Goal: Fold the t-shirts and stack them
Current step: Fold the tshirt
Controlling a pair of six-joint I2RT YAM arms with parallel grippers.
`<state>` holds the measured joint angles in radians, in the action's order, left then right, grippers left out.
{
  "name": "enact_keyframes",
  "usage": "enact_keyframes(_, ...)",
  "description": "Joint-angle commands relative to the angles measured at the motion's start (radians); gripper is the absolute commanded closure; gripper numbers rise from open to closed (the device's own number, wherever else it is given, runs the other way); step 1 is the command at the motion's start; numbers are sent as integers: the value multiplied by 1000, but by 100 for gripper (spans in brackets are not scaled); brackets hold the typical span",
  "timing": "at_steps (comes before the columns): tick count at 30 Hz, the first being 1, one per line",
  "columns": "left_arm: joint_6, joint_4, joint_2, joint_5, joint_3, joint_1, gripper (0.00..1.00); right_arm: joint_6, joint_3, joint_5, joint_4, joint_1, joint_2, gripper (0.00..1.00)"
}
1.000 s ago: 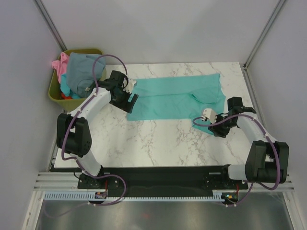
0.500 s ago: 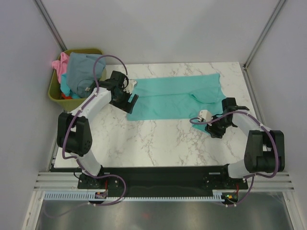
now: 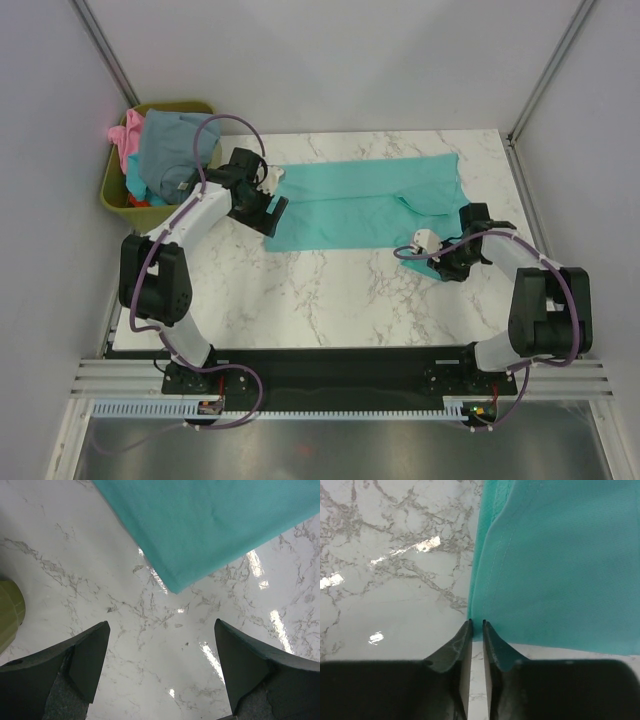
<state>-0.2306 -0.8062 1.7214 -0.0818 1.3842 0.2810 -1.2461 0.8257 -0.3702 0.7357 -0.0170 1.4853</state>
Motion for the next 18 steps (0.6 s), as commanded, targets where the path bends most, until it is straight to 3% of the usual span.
enact_keyframes(1, -33, 6, -13, 4, -8, -5, 6, 17, 16, 2, -25, 3, 18, 81)
enact_keyframes(8, -33, 6, -42, 4, -43, -6, 6, 40, 32, 13, -29, 6, 26, 100)
enact_keyframes(18, -33, 6, -105, 4, -128, -26, 6, 112, 139, 1, -24, 6, -34, 100)
